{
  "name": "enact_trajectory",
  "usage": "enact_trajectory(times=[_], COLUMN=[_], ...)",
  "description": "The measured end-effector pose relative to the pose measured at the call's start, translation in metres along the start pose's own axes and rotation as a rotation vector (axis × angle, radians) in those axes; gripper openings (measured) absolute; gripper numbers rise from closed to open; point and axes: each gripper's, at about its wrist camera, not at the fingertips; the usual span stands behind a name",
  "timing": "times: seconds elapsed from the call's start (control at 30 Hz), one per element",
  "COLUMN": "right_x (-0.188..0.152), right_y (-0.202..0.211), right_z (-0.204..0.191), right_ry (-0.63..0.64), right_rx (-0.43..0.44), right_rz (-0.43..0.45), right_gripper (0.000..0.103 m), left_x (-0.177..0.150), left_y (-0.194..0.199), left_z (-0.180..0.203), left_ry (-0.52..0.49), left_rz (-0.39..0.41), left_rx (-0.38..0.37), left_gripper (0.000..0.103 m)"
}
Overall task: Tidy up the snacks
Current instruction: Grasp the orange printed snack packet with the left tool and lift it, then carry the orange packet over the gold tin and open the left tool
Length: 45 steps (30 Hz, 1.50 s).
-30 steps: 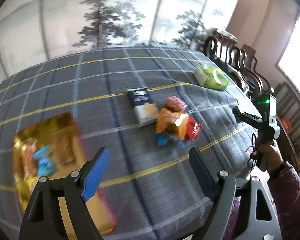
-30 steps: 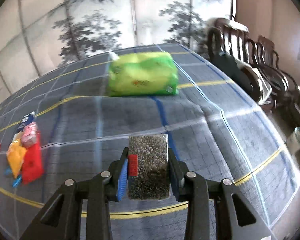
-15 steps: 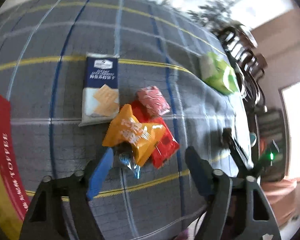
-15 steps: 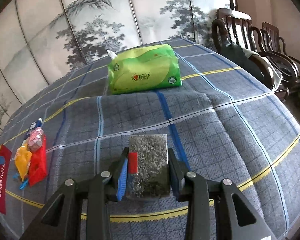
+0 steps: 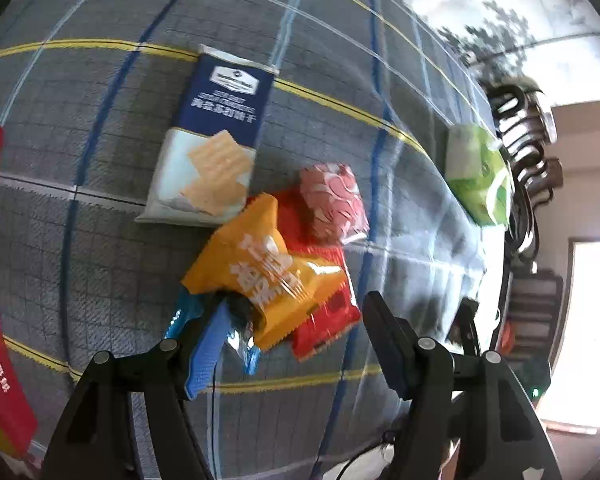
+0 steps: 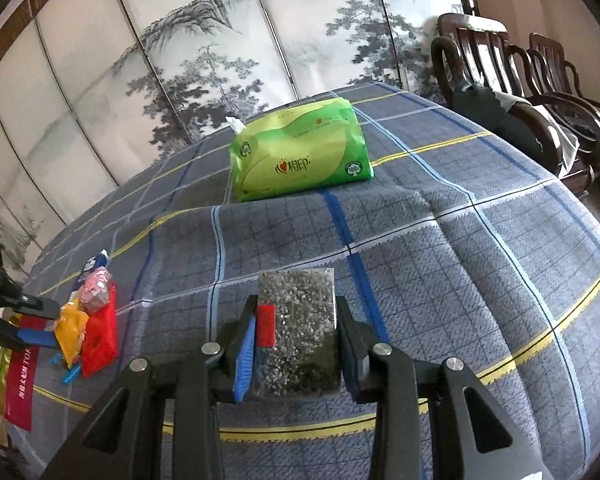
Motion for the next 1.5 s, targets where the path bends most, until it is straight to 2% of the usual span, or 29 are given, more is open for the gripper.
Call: enact_trajectory(times=[0.17, 0.27, 0.3, 0.33, 0.4, 0.53, 0.7, 0.87, 1.0, 1.2, 1.5], right_x=[0.0, 0.0, 0.0, 0.001, 0.001, 0.001, 0.001, 0.001, 0.001, 0.002, 0.003], right_y=[0.001, 0.002, 0.002, 0.001, 0.0, 0.0, -0.001, -0.004, -0.007, -0.011, -0.013], right_z=[0.003, 0.007, 0.009, 0.01, 0.013, 0.013, 0.009, 0.001, -0.002, -0.002, -0.008], right_ry=[-0.009, -0.023, -0.032, -0.037, -0.048, -0.057, -0.043, -0.015, -0.01, -0.021, -0.006], right_rx=[0.034, 0.057, 0.068, 0.075, 0.087, 0.092, 0.067, 0.027, -0.008, -0.049, -0.099], right_rz=[0.003, 0.004, 0.004, 0.002, -0.001, 0.0, -0.002, -0.014, -0.029, -0.048, -0.055], right_gripper=[0.035, 0.035, 0.036, 0.036, 0.036, 0.036, 0.036, 0.036, 0.036, 0.036, 0.035], left_x=[0.003, 0.005, 0.006, 0.007, 0.006, -0.004, -0.038, -0.073, -0.094, -0.115, -0.129], left_y=[-0.005, -0.012, -0.014, -0.017, -0.017, -0.007, 0.014, 0.029, 0.039, 0.066, 0.103], left_z=[0.001, -0.005, -0.007, -0.01, -0.015, -0.007, -0.005, -0.018, -0.034, -0.051, -0.086], left_ry=[0.031, 0.061, 0.067, 0.074, 0.084, 0.002, -0.109, -0.189, -0.199, -0.209, -0.178], left_rz=[0.012, -0.007, -0.008, -0.009, -0.004, 0.039, 0.106, 0.16, 0.196, 0.302, 0.433], left_rx=[-0.007, -0.037, -0.041, -0.061, -0.084, -0.033, -0.022, 0.035, 0.073, 0.147, 0.225], left_gripper=[0.061, 0.041, 0.029, 0.028, 0.026, 0.025, 0.025, 0.025, 0.025, 0.025, 0.025])
Point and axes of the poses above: each gripper's, at about its wrist camera, not at the fingertips, and y roughly against the way its jaws point, z to its right, x to its top, and after that the axes turned 10 degrees about -z, right-handed
